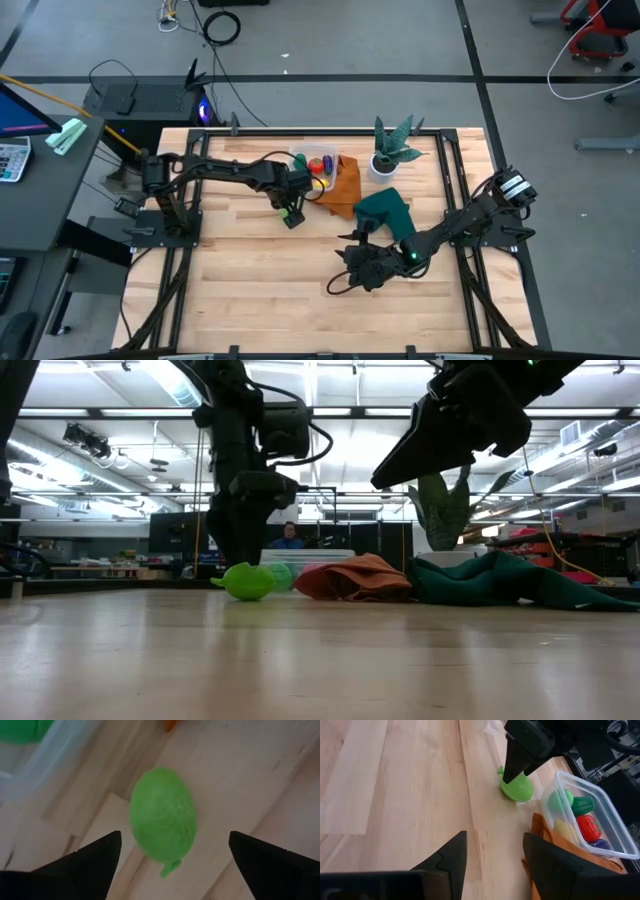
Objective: Pick and placing Produce into tupperware
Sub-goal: Put the green melon into the transparent container
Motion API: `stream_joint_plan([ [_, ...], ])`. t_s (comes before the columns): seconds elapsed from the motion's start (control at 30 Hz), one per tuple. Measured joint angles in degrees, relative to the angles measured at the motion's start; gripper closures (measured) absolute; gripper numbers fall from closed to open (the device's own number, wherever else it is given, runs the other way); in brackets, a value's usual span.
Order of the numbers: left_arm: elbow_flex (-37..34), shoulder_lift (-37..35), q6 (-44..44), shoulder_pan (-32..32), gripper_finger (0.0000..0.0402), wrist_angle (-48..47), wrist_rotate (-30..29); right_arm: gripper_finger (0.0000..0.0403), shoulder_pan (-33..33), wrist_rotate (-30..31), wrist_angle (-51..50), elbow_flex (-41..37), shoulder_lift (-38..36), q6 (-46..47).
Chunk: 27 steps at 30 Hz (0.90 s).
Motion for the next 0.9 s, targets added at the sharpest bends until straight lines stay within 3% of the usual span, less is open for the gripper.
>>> stream_joint_plan([
  [0.5,0.0,5.2,0.0,-0.2,0.0004,2.7,-0.2,0.0245,0.0,-0.2,0.9,0.0,0.0,0.3],
  [0.9,0.1,6.8,-0.7,-0.2,0.0046,4.2,-0.4,0.0245,0.0,-0.3,1.4,0.1,0.0,0.4],
])
